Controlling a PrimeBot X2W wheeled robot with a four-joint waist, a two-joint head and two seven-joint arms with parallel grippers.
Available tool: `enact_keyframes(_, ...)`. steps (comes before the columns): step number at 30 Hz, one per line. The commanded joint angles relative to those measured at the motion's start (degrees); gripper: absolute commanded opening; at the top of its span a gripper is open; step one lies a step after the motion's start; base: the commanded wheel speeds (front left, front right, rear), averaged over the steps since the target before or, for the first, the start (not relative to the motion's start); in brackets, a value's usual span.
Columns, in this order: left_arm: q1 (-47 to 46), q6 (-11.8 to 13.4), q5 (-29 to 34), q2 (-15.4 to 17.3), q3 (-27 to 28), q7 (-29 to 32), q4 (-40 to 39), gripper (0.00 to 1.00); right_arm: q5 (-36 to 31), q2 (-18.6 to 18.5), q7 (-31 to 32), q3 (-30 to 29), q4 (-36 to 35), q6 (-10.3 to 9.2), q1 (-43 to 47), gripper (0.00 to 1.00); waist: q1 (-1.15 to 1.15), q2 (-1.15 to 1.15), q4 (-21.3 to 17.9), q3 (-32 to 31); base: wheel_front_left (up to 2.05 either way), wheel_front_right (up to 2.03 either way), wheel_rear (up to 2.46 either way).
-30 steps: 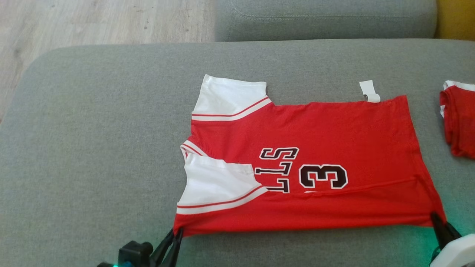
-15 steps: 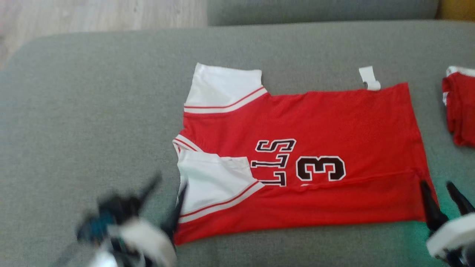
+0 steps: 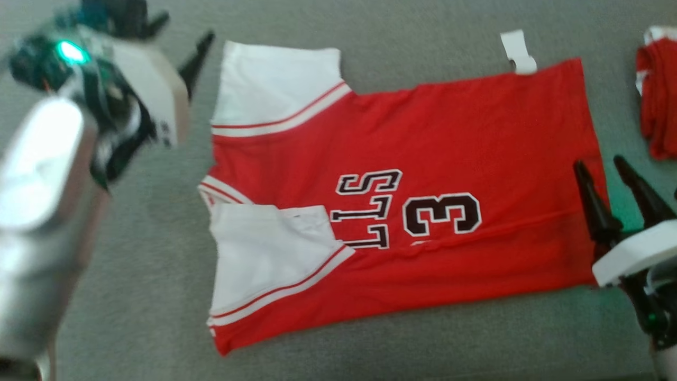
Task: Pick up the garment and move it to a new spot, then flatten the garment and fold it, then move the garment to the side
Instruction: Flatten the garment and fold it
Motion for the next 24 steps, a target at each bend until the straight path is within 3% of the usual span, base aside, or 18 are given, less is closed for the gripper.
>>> enact_keyframes(1,-4.46,-0.31,-0.74,2.19,1.62,1.05,0.49,1.0,0.63,-1.93,-0.9,1.04,-1.88,-0.05,-1.02,1.0,-0.02,0.0,-2.77,3.31,0.0,0.0,0.0)
enact_keyframes(9,-14.08,-0.62,-2.94,3.87,-3.99,6.22,12.83,1.0,1.53,-2.06,-2.6,3.11,-0.68,-0.05,-4.36,1.0,-0.02,0.0,-6.45,7.7,0.0,0.0,0.0)
enact_keyframes(20,-14.68,-0.64,-7.25,7.04,-11.1,5.55,16.61,1.0,1.3,-1.5,-4.23,2.97,0.73,-0.05,-4.96,1.0,-0.02,0.0,-8.53,8.51,0.0,0.0,0.0)
enact_keyframes(21,-14.66,-0.64,-7.69,7.2,-11.56,5.41,16.65,0.77,1.27,-1.46,-4.25,2.96,0.7,-0.05,-4.99,1.0,-0.02,0.0,-8.59,8.52,0.0,0.0,0.0)
enact_keyframes(22,-14.62,-0.64,-8.18,7.29,-11.88,5.25,16.8,0.43,1.2,-1.42,-4.25,2.94,0.67,-0.05,-4.99,1.0,-0.02,0.0,-8.64,8.51,0.0,0.0,0.0)
enact_keyframes(23,-14.57,-0.64,-8.65,7.37,-12.25,5.13,16.94,0.25,1.11,-1.41,-4.21,2.9,0.64,-0.05,-4.99,1.0,-0.02,0.0,-8.67,8.5,0.0,0.0,0.0)
enact_keyframes(24,-14.45,-0.64,-9.42,7.35,-12.53,5.25,17.15,0.0,1.03,-1.42,-4.17,2.82,0.62,-0.05,-4.96,1.0,-0.02,0.0,-8.67,8.48,0.0,0.0,0.0)
